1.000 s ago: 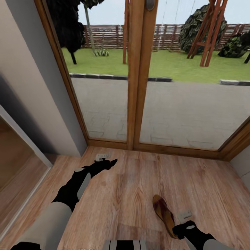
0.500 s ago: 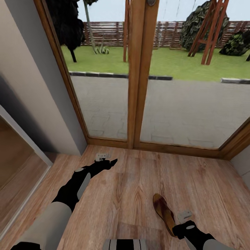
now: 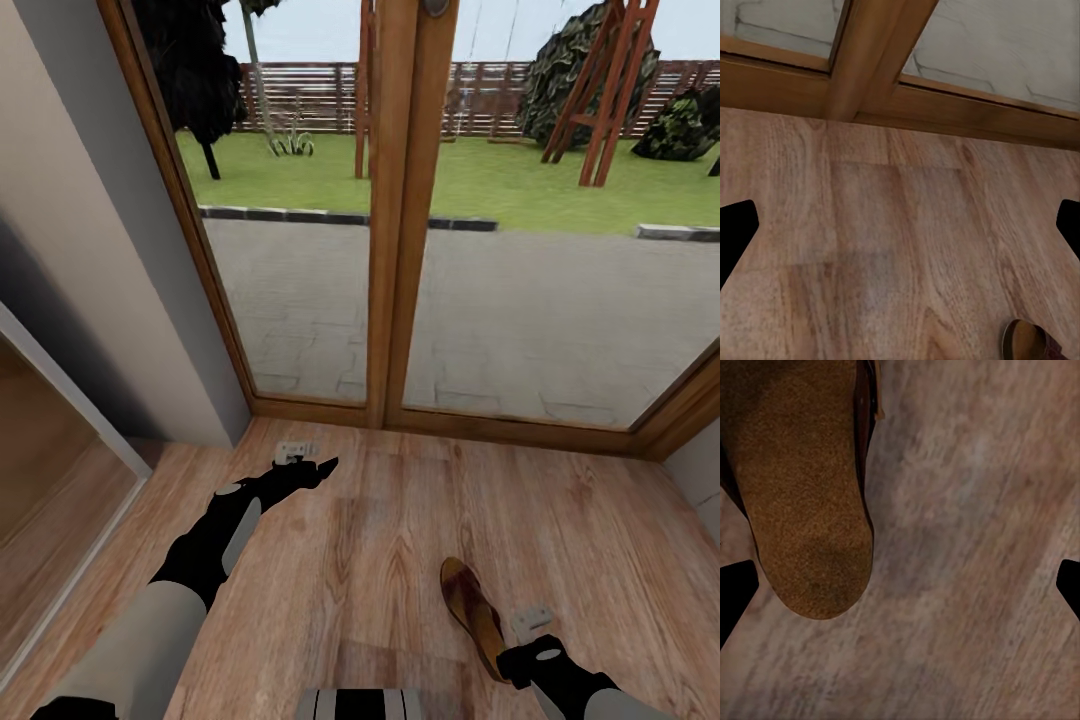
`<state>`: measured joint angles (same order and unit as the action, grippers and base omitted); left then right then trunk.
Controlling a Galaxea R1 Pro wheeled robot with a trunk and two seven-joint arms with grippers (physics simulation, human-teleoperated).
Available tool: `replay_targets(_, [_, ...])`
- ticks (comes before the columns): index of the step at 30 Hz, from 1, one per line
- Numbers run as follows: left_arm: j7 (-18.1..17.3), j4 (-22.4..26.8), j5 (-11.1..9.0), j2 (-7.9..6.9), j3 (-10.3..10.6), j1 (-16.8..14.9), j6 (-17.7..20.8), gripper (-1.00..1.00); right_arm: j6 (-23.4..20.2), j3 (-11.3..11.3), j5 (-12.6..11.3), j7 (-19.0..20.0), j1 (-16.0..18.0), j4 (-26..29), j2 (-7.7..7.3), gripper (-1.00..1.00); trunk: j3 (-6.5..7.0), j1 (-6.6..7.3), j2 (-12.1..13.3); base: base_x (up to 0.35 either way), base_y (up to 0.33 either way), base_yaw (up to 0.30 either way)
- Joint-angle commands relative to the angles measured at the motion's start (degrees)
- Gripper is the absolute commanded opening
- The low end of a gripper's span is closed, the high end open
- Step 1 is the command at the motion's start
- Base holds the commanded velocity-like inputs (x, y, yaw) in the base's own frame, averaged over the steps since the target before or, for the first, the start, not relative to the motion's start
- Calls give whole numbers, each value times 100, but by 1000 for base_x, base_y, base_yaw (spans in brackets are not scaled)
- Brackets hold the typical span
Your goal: Pick up the two gym shoes and the two sandals from the corridor floor and place them onto the hallstand (shoe rack) in the corridor, making sure they are on the rack and not on the floor. Arrange them so the two gym shoes are next to each other and the two sandals are next to each other.
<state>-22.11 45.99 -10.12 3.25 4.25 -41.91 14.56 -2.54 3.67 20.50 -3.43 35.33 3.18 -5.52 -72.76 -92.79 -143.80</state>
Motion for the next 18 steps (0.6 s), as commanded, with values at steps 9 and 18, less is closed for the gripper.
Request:
replay_targets(9, [-4, 6, -60, 0, -3, -1, 55, 100, -24, 30, 59, 15, 0, -1, -1, 100, -137, -14, -10, 0, 0, 0])
replay_targets(18, [-4, 4, -60, 0, -3, -1, 55, 100, -25, 37, 57, 18, 0, 3, -2, 100, -226, -20, -12, 0, 0, 102])
